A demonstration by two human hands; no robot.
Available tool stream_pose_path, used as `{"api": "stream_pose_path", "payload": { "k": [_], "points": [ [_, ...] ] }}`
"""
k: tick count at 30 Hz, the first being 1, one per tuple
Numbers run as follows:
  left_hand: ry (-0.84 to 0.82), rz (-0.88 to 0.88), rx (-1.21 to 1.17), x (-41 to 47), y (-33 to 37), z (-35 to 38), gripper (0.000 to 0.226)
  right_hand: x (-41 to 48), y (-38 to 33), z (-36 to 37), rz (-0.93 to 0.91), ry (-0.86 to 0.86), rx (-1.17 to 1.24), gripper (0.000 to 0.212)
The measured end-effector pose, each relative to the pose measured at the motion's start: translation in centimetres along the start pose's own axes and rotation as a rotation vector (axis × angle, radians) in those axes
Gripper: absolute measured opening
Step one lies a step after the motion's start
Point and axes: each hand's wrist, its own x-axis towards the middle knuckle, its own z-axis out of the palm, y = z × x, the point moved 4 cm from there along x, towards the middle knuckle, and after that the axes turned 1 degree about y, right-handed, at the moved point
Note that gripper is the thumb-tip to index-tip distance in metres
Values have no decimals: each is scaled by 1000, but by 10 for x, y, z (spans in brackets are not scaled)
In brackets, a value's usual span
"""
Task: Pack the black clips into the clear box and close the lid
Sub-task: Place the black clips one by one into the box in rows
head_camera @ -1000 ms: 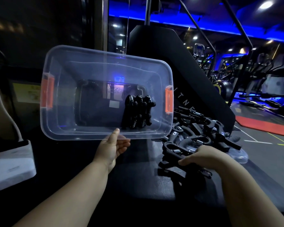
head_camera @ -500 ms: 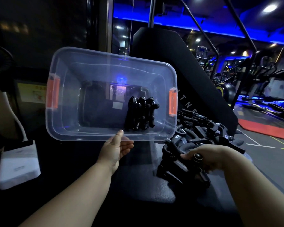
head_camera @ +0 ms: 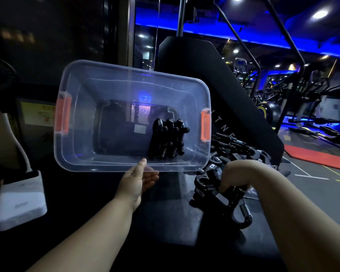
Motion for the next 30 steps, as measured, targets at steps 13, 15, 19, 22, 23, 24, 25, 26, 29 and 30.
{"api": "stream_pose_path", "payload": {
  "k": [13, 15, 19, 22, 23, 24, 25, 26, 29, 30],
  "points": [
    [-18, 5, -1, 2, -1, -2, 34, 8, -9, 16, -96, -59, 93, 23],
    [-19, 7, 3, 3, -1, -2, 34, 6, -8, 14, -92, -81, 103, 20],
    [-22, 6, 8, 3, -1, -2, 34, 0, -8, 8, -78, -85, 54, 22],
    [-26, 4, 2, 3, -1, -2, 34, -1, -4, 8, -55, -97, 86, 34],
    [-25, 4, 0, 3, -1, -2, 33, -1, -3, 8, -54, -100, 93, 36],
    [-26, 5, -1, 3, -1, -2, 33, -2, -2, 8, -58, -105, 98, 36],
    [-27, 6, 0, 3, -1, -2, 33, -3, -1, 9, -69, -114, 104, 34],
    [-28, 5, 0, 3, -1, -2, 33, -5, -1, 9, -82, -128, 112, 32],
    [-31, -1, -5, 3, -2, -2, 33, -12, 0, 11, -119, -166, 151, 29],
    [-32, -1, -7, 3, -2, -2, 33, -14, -1, 12, -133, -167, 165, 29]
  ]
}}
